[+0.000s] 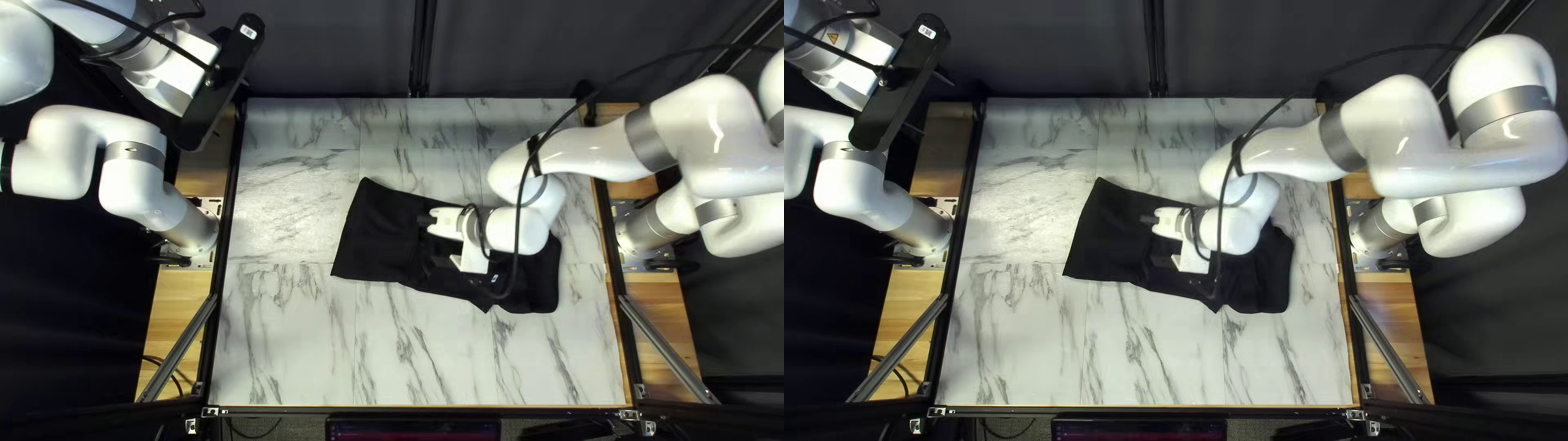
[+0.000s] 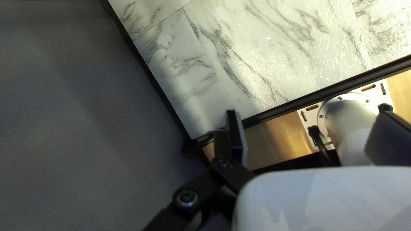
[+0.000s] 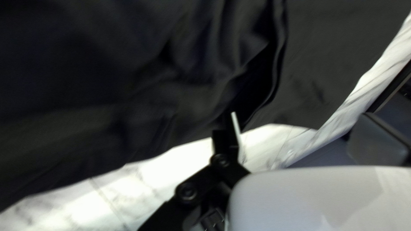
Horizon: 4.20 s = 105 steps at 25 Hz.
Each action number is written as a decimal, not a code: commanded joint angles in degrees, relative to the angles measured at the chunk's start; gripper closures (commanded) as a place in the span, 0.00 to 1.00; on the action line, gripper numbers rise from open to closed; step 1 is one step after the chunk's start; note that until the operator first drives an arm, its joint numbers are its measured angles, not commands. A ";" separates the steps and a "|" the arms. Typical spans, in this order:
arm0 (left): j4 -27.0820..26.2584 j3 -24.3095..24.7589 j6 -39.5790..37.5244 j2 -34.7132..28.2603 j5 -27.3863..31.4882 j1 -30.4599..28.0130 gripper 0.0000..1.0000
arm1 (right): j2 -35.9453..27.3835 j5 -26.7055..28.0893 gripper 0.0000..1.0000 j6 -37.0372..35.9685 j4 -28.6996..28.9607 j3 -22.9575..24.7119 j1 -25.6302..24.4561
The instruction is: Fold t-shirt
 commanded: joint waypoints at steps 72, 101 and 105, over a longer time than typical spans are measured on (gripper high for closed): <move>0.00 0.00 0.00 0.00 0.00 0.00 0.00 | 11.78 -2.85 0.00 4.26 -15.80 -9.81 -4.30; 0.00 0.00 0.00 0.00 0.00 0.00 0.00 | 11.77 -1.74 0.00 1.31 -11.19 -10.81 -1.75; 0.00 0.00 0.00 0.00 0.00 0.00 0.00 | 12.29 -2.01 0.00 3.03 -12.65 -10.37 -2.00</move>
